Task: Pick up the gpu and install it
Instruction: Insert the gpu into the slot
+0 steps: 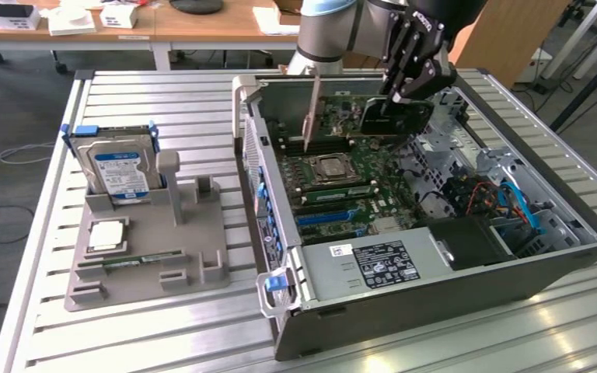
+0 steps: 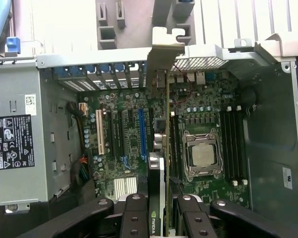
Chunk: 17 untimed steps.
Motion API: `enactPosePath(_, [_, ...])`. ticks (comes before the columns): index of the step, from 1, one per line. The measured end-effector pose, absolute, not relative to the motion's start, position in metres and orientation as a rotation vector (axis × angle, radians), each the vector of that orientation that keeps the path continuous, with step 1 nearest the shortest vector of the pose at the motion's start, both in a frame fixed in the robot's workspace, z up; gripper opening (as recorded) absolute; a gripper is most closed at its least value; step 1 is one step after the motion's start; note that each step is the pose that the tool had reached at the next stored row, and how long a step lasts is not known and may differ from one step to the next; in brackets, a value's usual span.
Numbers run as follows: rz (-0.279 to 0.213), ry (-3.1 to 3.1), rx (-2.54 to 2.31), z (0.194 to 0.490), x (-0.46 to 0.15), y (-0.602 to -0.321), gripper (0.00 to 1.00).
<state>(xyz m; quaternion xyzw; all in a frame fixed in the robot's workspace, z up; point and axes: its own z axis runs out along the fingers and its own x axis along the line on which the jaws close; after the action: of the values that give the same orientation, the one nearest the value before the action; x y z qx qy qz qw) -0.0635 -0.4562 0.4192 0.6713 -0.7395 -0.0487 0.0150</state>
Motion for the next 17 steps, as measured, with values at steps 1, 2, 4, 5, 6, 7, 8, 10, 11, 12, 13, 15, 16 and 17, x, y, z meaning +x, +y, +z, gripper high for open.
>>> enactPosePath(1, [-0.151, -2.299, 2.091, 0.418, -0.064, -0.456, 0.27])
enactPosePath(2, [-0.151, -2.296, 2.094, 0.418, -0.064, -0.456, 0.27])
enactPosePath(4, [-0.151, -2.296, 2.094, 0.418, -0.064, -0.456, 0.27])
enactPosePath(5, [-0.151, -2.295, 2.095, 0.418, -0.064, -0.456, 0.27])
enactPosePath(6, [-0.151, -2.295, 2.095, 0.418, -0.064, -0.456, 0.27])
enactPosePath(7, [-0.152, -2.295, 2.095, 0.417, -0.064, -0.456, 0.27])
enactPosePath(8, [-0.152, -2.296, 2.095, 0.416, -0.063, -0.456, 0.27])
enactPosePath(10, [-0.152, -2.295, 2.095, 0.413, -0.064, -0.456, 0.27])
enactPosePath(11, [-0.152, -2.295, 2.095, 0.411, -0.064, -0.456, 0.27])
enactPosePath(12, [-0.152, -2.295, 2.095, 0.409, -0.064, -0.456, 0.27])
enactPosePath(13, [-0.152, -2.295, 2.095, 0.407, -0.064, -0.456, 0.27])
enactPosePath(15, [-0.152, -2.295, 2.095, 0.403, -0.063, -0.456, 0.27])
enactPosePath(16, [-0.152, -2.295, 2.095, 0.402, -0.064, -0.456, 0.27])
enactPosePath(17, [-0.152, -2.295, 2.095, 0.4, -0.063, -0.456, 0.27])
